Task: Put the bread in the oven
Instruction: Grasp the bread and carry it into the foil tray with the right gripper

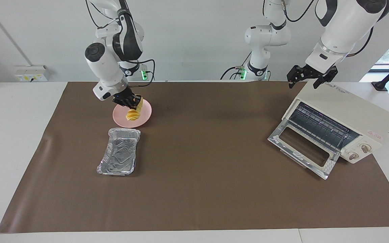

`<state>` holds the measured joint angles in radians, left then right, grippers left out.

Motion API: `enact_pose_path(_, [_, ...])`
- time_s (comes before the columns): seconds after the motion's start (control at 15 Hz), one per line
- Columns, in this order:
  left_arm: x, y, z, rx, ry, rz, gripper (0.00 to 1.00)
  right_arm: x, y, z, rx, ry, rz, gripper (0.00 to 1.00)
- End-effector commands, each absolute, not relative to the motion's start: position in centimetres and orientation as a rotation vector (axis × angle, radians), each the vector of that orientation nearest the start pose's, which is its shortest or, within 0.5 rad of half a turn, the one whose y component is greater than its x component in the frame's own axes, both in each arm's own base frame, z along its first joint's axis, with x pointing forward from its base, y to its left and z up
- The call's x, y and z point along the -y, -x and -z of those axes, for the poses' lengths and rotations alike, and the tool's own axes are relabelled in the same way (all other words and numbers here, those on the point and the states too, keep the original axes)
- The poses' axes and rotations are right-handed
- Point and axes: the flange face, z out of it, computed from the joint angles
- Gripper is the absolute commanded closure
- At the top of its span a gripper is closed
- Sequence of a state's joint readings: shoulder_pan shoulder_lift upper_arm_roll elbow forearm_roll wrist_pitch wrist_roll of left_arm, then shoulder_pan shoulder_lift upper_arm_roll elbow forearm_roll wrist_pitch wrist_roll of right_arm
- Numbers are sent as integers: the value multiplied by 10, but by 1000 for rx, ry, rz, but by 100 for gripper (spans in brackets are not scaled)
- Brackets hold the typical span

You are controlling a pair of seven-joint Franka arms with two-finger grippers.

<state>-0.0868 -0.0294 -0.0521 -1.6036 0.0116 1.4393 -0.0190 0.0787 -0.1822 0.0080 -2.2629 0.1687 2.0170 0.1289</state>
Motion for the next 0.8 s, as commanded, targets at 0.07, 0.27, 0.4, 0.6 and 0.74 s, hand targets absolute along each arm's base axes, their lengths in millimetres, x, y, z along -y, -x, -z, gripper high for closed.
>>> enact_pose_path(0.07, [71,-519,-618,-187,3120,-179,0,-11,-537,-455,-129,2995,-56,100])
enact_pose_path(0.27, [70,-519,-618,-187,3121,-180,0,-3,-574,-459,-136,3001,35,100])
enact_pose_path(0.4, [71,-519,-618,-189,3120,-179,0,-8,-600,-457,-123,3002,102,100])
enact_pose_path(0.6, [70,-519,-618,-184,3121,-179,0,-10,-629,-437,-120,3005,157,100])
enact_pose_path(0.74, [71,-519,-618,-187,3120,-179,0,-25,-635,-422,-102,3004,172,100])
